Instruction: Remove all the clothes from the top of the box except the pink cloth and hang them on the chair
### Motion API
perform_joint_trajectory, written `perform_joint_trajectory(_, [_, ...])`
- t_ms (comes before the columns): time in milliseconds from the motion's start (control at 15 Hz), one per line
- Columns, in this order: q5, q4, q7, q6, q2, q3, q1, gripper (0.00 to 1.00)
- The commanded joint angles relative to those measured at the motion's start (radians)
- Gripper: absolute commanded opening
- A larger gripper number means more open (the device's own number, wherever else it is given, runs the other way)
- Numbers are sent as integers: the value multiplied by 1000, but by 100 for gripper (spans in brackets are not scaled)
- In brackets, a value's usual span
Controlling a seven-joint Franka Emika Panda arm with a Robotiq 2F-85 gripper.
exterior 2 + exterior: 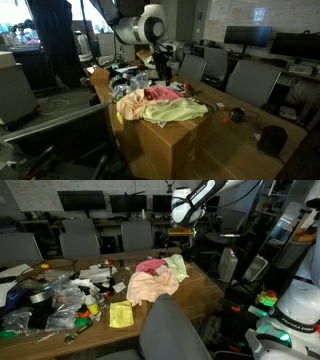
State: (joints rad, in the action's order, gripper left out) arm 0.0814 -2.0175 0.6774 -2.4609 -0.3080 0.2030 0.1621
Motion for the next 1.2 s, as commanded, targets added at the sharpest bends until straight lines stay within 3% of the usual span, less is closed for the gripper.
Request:
perform_joint_trajectory(0, [-63,105,-16,28,-104,10,-7,100])
perform_joint_trajectory(467, [-257,212,-167,103,-248,-48,20,100])
perform_joint_trajectory(1133, [-298,317,-188,232,-404,-27,38,100])
